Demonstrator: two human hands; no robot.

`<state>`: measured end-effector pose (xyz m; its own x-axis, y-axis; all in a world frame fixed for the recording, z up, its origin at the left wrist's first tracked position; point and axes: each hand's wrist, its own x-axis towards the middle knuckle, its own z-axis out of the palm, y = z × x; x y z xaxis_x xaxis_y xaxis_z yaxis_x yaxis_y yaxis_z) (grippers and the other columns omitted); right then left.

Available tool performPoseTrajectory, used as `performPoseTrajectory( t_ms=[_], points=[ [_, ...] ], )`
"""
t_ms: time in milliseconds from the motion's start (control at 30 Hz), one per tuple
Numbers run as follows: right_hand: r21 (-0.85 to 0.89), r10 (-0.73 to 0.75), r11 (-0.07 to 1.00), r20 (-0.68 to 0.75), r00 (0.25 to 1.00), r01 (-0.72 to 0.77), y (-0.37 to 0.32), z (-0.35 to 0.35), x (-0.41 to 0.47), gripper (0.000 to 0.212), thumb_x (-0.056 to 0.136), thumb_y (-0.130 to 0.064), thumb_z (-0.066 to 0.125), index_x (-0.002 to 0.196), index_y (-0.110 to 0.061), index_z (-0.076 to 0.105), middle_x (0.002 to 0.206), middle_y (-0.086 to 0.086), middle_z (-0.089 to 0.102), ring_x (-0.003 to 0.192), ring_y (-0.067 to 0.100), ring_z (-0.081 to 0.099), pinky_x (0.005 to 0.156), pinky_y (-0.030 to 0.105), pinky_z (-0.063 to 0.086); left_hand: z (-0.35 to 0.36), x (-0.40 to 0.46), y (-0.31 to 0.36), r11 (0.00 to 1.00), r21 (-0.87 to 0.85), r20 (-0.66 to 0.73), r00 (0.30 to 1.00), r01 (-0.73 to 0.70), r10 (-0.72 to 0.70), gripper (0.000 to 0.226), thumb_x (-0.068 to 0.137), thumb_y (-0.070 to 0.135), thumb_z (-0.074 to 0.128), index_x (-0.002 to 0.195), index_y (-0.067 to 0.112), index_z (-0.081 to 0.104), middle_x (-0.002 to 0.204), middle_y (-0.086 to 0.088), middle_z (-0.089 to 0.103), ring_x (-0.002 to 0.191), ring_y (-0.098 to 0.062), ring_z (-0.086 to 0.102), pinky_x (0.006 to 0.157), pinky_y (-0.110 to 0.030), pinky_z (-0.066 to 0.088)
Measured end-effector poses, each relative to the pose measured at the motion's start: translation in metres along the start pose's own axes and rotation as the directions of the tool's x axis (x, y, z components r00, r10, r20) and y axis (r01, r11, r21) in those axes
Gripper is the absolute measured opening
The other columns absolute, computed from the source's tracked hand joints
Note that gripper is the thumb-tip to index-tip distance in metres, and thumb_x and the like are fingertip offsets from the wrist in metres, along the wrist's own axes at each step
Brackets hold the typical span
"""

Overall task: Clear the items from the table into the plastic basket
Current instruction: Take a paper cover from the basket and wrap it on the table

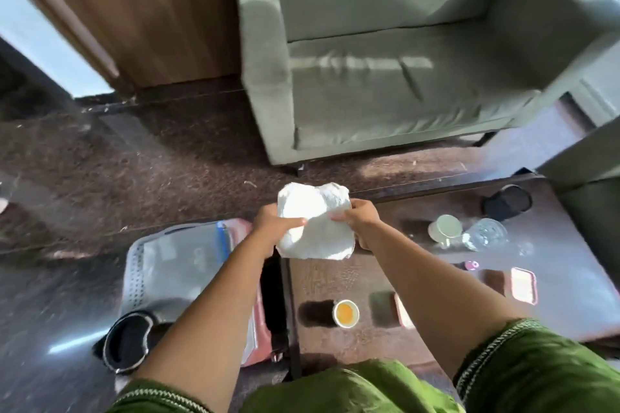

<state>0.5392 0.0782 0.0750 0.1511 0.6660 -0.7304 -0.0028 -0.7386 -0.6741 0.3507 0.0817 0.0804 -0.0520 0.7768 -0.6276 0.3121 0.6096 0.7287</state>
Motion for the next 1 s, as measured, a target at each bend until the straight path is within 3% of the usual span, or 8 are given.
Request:
performPoseTrajectory(
  t_ms=[167,300,400,500,600,767,900,1000],
  points=[
    [0.105,-0.012,0.994,-0.153,0.988,0.029,0.008,-0.076,-0.020,0.046,0.069,-0.009,0.083,0.111,-0.016,0.064,0.102,0.004,0.066,0.094,0.026,0.063,0.090,0.039,0.054,0.100,0.001,0.036,0.982,0.151,0.011,0.993,-0.116,0.116,0.043,0.076,0.027,0.078,0.107,0.002,0.064,0.097,-0.004,0.066,0.091,-0.023,0.063,0.072,-0.031,0.048],
    [0.236,0.056,0.972,-0.209,0.976,-0.006,0.035,-0.152,-0.006,0.069,0.048,-0.026,0.089,0.109,-0.006,0.063,0.104,0.011,0.069,0.097,0.033,0.066,0.089,0.051,0.055,0.184,-0.007,0.067,0.974,0.177,0.130,0.984,-0.140,0.118,0.046,0.086,0.030,0.069,0.120,0.002,0.056,0.109,-0.009,0.063,0.102,-0.029,0.061,0.089,-0.042,0.050],
    [0.338,0.153,0.938,-0.200,0.968,-0.078,0.063,-0.222,0.015,0.068,0.051,-0.019,0.083,0.113,-0.003,0.060,0.108,0.020,0.068,0.097,0.040,0.067,0.086,0.058,0.054,0.240,-0.025,0.085,0.941,0.287,0.332,0.940,-0.182,0.081,0.058,0.075,0.031,0.079,0.122,0.017,0.047,0.116,0.001,0.057,0.104,-0.020,0.056,0.083,-0.034,0.051],
    [0.335,0.197,0.935,-0.203,0.959,-0.121,0.061,-0.285,-0.005,0.052,0.066,-0.016,0.077,0.113,-0.004,0.060,0.108,0.018,0.068,0.093,0.036,0.067,0.083,0.054,0.055,0.299,-0.030,0.093,0.829,0.479,0.439,0.897,-0.289,0.058,0.067,0.072,0.020,0.082,0.130,0.011,0.050,0.125,-0.007,0.058,0.111,-0.023,0.056,0.085,-0.030,0.049],
    [0.260,0.111,0.964,-0.236,0.966,-0.047,0.062,-0.343,-0.010,0.024,0.084,-0.003,0.061,0.106,-0.011,0.060,0.100,0.014,0.063,0.091,0.033,0.060,0.082,0.043,0.050,0.361,-0.041,0.107,0.784,0.499,0.420,0.894,-0.369,0.153,0.045,0.087,0.016,0.066,0.129,0.005,0.052,0.130,-0.013,0.057,0.120,-0.029,0.054,0.084,-0.028,0.041],
    [-0.086,-0.071,0.996,-0.441,0.895,0.036,0.067,-0.426,0.006,0.025,0.084,-0.005,0.048,0.093,-0.020,0.065,0.084,0.002,0.062,0.078,0.022,0.057,0.068,0.026,0.043,0.453,-0.046,0.125,0.804,0.466,0.376,0.905,-0.369,0.198,0.026,0.091,0.009,0.058,0.115,0.000,0.063,0.115,-0.019,0.066,0.109,-0.029,0.061,0.078,-0.027,0.042],
    [-0.063,-0.120,0.993,-0.500,0.858,0.103,0.064,-0.468,0.025,0.031,0.092,-0.007,0.049,0.114,-0.020,0.066,0.100,0.004,0.065,0.088,0.020,0.056,0.073,0.025,0.041,0.494,-0.034,0.151,0.815,0.483,0.225,0.945,-0.320,0.237,0.020,0.087,0.014,0.063,0.106,0.008,0.067,0.094,-0.010,0.066,0.087,-0.026,0.061,0.068,-0.025,0.038],
    [-0.074,-0.167,0.986,-0.507,0.846,0.151,0.060,-0.487,0.049,0.036,0.089,0.001,0.047,0.104,-0.024,0.069,0.094,0.001,0.062,0.083,0.020,0.057,0.063,0.025,0.044,0.519,-0.012,0.159,0.796,0.508,0.193,0.944,-0.328,0.266,0.015,0.087,0.015,0.059,0.095,0.024,0.069,0.093,-0.004,0.068,0.083,-0.026,0.061,0.067,-0.026,0.043]
  ],
)
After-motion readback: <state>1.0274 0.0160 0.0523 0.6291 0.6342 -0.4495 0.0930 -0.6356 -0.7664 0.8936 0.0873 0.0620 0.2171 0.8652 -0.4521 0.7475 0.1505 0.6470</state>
